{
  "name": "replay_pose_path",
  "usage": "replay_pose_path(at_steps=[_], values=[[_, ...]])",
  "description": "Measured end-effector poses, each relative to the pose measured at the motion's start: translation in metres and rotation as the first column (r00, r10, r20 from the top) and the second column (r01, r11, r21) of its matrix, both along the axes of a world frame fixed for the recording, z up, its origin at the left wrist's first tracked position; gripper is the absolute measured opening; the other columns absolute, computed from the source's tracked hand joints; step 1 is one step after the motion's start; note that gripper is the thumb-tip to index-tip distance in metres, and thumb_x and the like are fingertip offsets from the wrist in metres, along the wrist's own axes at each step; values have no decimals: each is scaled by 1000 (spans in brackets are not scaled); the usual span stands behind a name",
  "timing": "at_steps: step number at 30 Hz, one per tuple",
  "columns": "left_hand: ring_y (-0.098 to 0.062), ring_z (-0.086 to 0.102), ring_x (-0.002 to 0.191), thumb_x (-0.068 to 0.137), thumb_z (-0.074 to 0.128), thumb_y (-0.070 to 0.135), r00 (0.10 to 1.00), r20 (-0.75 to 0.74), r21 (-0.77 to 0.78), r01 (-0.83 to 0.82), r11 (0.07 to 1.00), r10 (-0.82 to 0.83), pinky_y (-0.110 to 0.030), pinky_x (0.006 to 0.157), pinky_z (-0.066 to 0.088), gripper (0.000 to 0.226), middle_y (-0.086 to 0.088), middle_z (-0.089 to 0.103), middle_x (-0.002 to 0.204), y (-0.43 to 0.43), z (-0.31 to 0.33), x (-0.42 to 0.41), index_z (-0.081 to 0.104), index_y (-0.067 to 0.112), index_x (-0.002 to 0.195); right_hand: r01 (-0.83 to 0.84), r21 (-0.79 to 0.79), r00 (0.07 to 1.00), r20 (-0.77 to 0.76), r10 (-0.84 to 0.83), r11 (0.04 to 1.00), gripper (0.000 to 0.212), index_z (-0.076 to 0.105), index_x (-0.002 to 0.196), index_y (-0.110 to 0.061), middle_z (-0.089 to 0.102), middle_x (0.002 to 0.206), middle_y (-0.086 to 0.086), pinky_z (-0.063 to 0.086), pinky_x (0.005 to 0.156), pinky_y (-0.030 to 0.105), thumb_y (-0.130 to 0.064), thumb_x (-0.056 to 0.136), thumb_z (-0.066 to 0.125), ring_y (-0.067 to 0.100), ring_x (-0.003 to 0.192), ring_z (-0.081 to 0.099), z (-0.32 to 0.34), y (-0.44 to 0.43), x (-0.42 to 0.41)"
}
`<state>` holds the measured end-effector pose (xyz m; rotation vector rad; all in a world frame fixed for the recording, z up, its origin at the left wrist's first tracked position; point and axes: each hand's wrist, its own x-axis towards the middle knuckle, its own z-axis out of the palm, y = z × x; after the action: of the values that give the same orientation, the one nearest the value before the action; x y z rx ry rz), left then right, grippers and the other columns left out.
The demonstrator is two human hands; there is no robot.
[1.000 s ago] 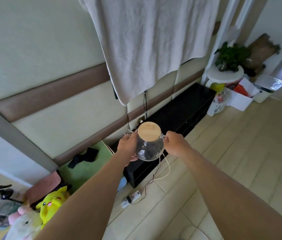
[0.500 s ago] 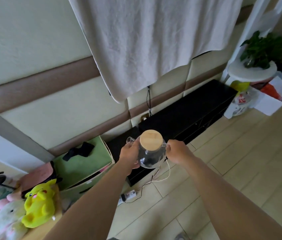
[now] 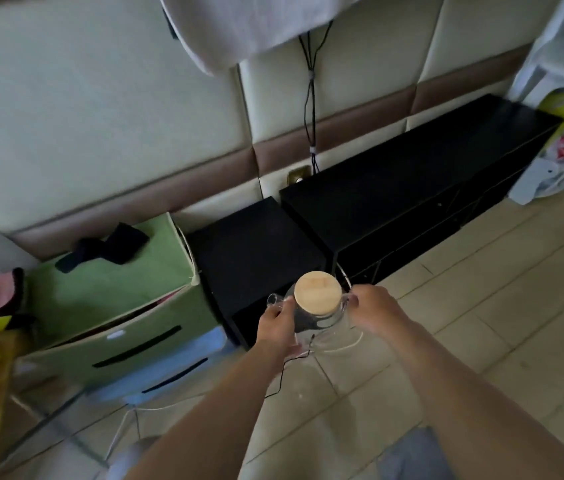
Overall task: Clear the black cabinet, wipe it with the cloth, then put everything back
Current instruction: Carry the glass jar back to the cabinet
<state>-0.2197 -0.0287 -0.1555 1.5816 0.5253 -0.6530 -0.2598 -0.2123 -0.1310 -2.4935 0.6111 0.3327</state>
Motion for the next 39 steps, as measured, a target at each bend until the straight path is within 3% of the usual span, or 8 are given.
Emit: replay_pose_path(at_steps=[4, 9, 13, 15, 21, 28, 32, 39], values=[[-25, 66, 93, 101, 56, 43, 1000, 18, -41, -4, 999, 5, -29, 54, 52, 27, -4, 67, 105, 3, -99, 10, 64, 23, 117, -29, -21, 999, 39, 30, 999, 25, 55, 77, -16, 60, 82, 5, 42, 59, 31, -27, 97, 45, 24, 76, 61, -98, -1, 16], [-26, 67, 98, 102, 55, 39, 997, 76, -129, -12, 992, 21, -50, 92, 57, 21, -2, 67, 106, 16, -170, 39, 62, 28, 117, -24, -19, 993, 116, 27, 1000, 26, 54, 76, -14, 61, 80, 7, 41, 60, 32, -28, 97, 46, 26, 76, 61, -167, 16, 38], [-26, 62, 118, 88, 55, 48, 984, 147, 33, 97, 995, -101, -48, 106, 48, 61, -5, 63, 133, 32, -194, 61, 51, 22, 143, 33, 17, 993, 109, -35, 999, 28, 52, 72, -15, 61, 81, 8, 45, 65, 33, -28, 97, 46, 31, 81, 62, -184, 37, 45], [-29, 54, 128, 98, 52, 41, 977, 172, 100, 111, 989, -127, -47, 111, 42, 59, -9, 55, 142, 36, -189, 70, 42, 15, 150, 44, 37, 994, 97, -48, 998, 28, 54, 76, -16, 60, 81, 6, 43, 65, 32, -29, 99, 44, 30, 82, 62, -188, 44, 53], [-30, 49, 132, 105, 44, 33, 959, 268, 125, 57, 991, -89, -35, 110, 37, 47, -6, 53, 143, 29, -194, 102, 44, 17, 149, 74, 35, 984, 158, -79, 997, 34, 45, 73, -18, 54, 87, 6, 39, 67, 30, -33, 103, 42, 29, 80, 53, -211, 55, 93], [-36, 56, 119, 98, 48, 39, 976, 213, 110, -61, 992, 36, -41, 107, 42, 51, -16, 61, 131, 20, -212, 126, 56, 5, 136, 111, 85, 975, 185, -125, 990, 23, 55, 89, -14, 60, 96, 9, 42, 69, 30, -29, 104, 46, 33, 87, 60, -233, 67, 115], [-38, 50, 128, 100, 47, 33, 976, 215, 137, -68, 988, 37, -40, 111, 37, 47, -17, 56, 138, 15, -227, 137, 53, 7, 139, 109, 136, 967, 215, -136, 985, 13, 59, 100, -13, 64, 103, 7, 52, 79, 33, -21, 101, 48, 30, 92, 63, -244, 64, 130], [-30, 43, 138, 104, 44, 26, 973, 230, 102, -50, 994, 26, -36, 115, 32, 48, -16, 45, 150, 16, -248, 149, 40, 5, 147, 56, 245, 971, 212, -110, 968, 12, 60, 100, -13, 65, 104, 4, 51, 86, 29, -10, 99, 48, 23, 97, 64, -266, 69, 157]])
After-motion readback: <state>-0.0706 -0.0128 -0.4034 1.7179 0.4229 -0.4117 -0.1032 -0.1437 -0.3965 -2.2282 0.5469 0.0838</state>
